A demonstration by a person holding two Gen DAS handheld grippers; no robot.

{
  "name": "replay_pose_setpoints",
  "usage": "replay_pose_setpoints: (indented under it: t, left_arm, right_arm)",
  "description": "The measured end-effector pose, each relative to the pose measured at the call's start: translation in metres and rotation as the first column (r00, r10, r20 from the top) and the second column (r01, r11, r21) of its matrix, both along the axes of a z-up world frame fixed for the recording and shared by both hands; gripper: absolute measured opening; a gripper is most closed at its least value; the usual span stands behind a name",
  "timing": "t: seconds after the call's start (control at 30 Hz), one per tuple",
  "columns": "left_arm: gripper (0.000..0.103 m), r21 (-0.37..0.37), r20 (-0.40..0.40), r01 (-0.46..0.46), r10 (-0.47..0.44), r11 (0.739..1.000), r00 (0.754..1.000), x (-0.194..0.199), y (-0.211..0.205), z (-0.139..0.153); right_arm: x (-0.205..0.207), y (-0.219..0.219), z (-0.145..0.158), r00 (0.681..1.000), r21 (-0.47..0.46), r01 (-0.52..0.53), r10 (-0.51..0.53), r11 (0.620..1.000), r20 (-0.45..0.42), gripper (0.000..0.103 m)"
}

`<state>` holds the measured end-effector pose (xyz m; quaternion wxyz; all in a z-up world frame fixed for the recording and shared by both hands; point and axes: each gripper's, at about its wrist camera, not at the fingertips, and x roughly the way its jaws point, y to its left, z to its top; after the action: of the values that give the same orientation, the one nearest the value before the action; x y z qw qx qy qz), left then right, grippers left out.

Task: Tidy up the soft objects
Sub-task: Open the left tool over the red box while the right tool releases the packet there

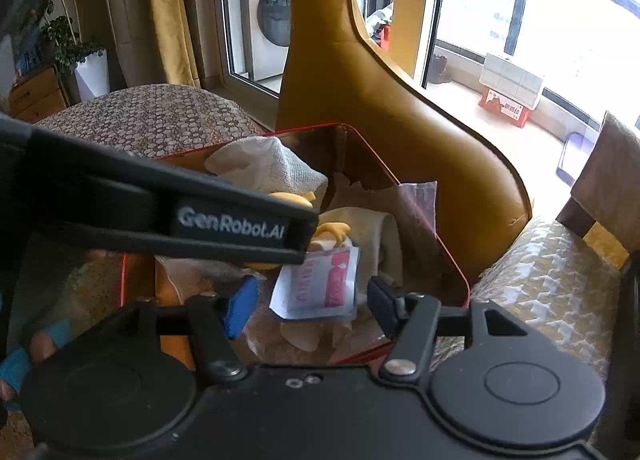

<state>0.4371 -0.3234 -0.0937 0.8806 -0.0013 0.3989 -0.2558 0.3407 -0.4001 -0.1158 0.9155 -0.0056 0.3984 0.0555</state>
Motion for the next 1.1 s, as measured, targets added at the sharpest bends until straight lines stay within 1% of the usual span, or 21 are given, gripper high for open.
replay_pose_setpoints:
  t: [0.17, 0.2, 0.27, 0.37, 0.47, 0.63, 0.87, 1.1]
  left_arm:
    - [0.064, -0.016, 0.030, -0.002, 0.003, 1.000, 1.000, -0.010, 0.009, 0.017]
    - [0.064, -0.019, 0.035, -0.005, 0.005, 1.000, 0.999, -0.013, 0.012, 0.021]
    - [0.064, -0.026, 0.044, -0.013, 0.014, 1.000, 0.999, -0.019, 0.020, 0.030]
    - [0.064, -0.032, 0.062, -0.022, 0.024, 0.999, 0.998, -0.030, 0.030, 0.042]
    - [0.064, -0.035, 0.083, -0.035, 0.038, 0.999, 0.996, -0.043, 0.041, 0.056]
    - [0.064, -0.044, 0.116, -0.056, 0.060, 0.997, 0.991, -0.068, 0.062, 0.076]
    - [0.064, -0.038, 0.156, -0.069, 0.074, 0.997, 0.985, -0.103, 0.089, 0.099]
    - [0.064, -0.024, 0.171, -0.089, 0.092, 0.996, 0.981, -0.137, 0.119, 0.112]
  right_arm:
    - [-0.010, -0.002, 0.010, 1.000, 0.018, 0.013, -0.013, 1.000, 0.017, 0.063]
    - [-0.012, -0.002, 0.013, 1.000, 0.023, 0.014, -0.014, 1.000, 0.020, 0.065]
    - [-0.018, -0.004, 0.019, 0.999, 0.030, 0.017, -0.018, 0.999, 0.029, 0.069]
    - [-0.030, -0.005, 0.029, 0.999, 0.051, 0.021, -0.023, 0.998, 0.042, 0.069]
    - [-0.042, -0.003, 0.040, 0.998, 0.071, 0.021, -0.025, 0.997, 0.056, 0.072]
    - [-0.063, 0.004, 0.058, 0.996, 0.089, 0.013, -0.021, 0.996, 0.083, 0.074]
    - [-0.092, 0.020, 0.083, 0.993, 0.128, -0.009, -0.006, 0.992, 0.119, 0.077]
    - [-0.117, 0.039, 0.099, 0.990, 0.161, -0.052, 0.030, 0.986, 0.136, 0.085]
